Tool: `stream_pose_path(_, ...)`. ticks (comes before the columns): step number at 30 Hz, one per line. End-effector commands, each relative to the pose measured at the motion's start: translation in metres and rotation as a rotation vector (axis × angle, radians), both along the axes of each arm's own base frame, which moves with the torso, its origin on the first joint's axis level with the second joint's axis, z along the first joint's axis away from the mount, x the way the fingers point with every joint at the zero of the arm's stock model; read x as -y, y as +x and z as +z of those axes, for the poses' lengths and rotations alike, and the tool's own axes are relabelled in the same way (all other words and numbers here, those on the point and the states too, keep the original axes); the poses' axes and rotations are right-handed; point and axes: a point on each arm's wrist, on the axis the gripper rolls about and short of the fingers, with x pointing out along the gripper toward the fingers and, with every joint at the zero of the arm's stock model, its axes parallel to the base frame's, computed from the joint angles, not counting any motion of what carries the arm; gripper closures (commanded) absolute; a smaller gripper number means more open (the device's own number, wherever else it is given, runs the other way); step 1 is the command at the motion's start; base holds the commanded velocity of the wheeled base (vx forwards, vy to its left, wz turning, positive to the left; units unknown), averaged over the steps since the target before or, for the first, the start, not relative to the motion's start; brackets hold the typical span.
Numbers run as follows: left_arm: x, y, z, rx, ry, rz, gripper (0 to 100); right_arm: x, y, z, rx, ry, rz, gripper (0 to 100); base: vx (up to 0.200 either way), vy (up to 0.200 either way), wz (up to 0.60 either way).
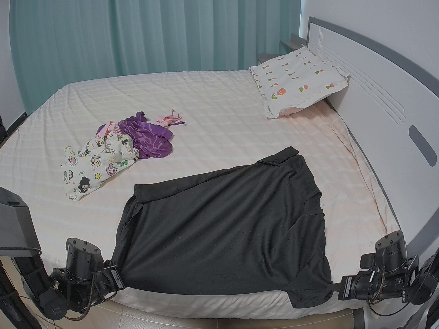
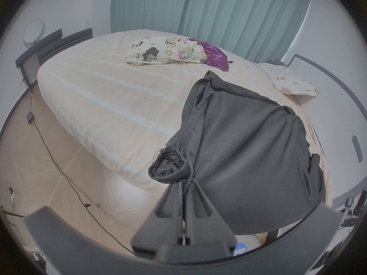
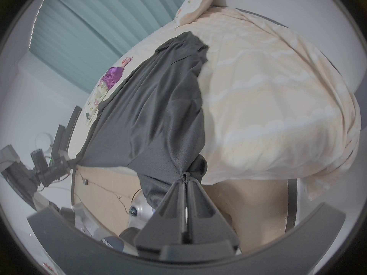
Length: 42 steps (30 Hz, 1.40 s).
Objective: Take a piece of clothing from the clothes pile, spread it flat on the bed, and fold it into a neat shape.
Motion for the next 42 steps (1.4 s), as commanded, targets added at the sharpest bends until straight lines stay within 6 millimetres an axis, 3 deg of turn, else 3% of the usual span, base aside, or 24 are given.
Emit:
stream_pose_path(1,0.0,-0.003,-0.009,-0.051,0.014,0.004,100,-0.007,-0.015,0.0,-0.031,-0.015,0.077,100,0.0,0.0,0.0)
stream_pose_path(4,0.001,-0.002,-0.011,-0.047,0.014,0.005,100,-0.01,-0.02,-0.003,-0.071,-0.035,0.102,100,0.0,0.0,0.0)
stream_pose_path(5,0.001,-0.001,-0.011,-0.044,0.014,0.006,100,-0.01,-0.02,-0.004,-0.076,-0.038,0.104,0,0.0,0.0,0.0)
stream_pose_path(6,0.001,-0.001,-0.01,-0.038,0.011,0.006,0,-0.01,-0.02,-0.004,-0.081,-0.037,0.103,0,0.0,0.0,0.0)
stream_pose_path(11,0.002,0.005,-0.003,0.031,-0.025,0.015,0,-0.007,-0.014,0.004,-0.019,0.018,0.042,0,0.0,0.0,0.0)
stream_pose_path(17,0.0,0.022,0.016,0.173,-0.077,0.053,0,0.003,0.009,0.022,0.128,0.094,-0.065,0,0.0,0.0,0.0)
stream_pose_path(24,-0.007,0.048,0.047,0.351,-0.123,0.114,0,0.0,0.034,0.031,0.174,0.15,-0.069,0,0.0,0.0,0.0)
stream_pose_path(32,-0.006,0.055,0.048,0.364,-0.115,0.125,0,-0.001,0.046,0.031,0.177,0.17,-0.067,0,0.0,0.0,0.0)
stream_pose_path(42,-0.018,0.065,0.038,0.34,-0.119,0.184,0,0.015,0.051,0.032,0.163,0.219,-0.087,0,0.0,0.2,0.0)
